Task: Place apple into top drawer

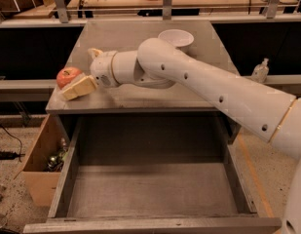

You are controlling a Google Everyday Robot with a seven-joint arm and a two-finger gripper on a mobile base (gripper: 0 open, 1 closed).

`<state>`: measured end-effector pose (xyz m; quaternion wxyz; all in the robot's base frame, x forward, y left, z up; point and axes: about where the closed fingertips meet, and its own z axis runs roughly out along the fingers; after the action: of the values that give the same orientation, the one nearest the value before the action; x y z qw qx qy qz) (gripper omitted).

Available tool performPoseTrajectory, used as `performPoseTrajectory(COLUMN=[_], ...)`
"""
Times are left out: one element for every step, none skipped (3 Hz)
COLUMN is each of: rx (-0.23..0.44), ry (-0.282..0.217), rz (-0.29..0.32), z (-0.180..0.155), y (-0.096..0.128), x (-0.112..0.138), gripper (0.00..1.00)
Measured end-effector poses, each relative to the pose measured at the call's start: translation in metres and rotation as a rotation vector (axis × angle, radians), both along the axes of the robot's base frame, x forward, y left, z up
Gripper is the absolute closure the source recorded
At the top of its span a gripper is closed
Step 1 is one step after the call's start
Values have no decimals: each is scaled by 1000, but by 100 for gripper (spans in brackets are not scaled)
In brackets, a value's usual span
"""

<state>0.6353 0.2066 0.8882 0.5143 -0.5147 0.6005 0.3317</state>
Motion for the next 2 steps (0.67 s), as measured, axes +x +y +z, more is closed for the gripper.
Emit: performPoseTrajectory(rx=[10,15], ry=[25,55], rz=[5,12], z=[-14,-29], y=[4,8], x=[7,13], gripper=[0,0])
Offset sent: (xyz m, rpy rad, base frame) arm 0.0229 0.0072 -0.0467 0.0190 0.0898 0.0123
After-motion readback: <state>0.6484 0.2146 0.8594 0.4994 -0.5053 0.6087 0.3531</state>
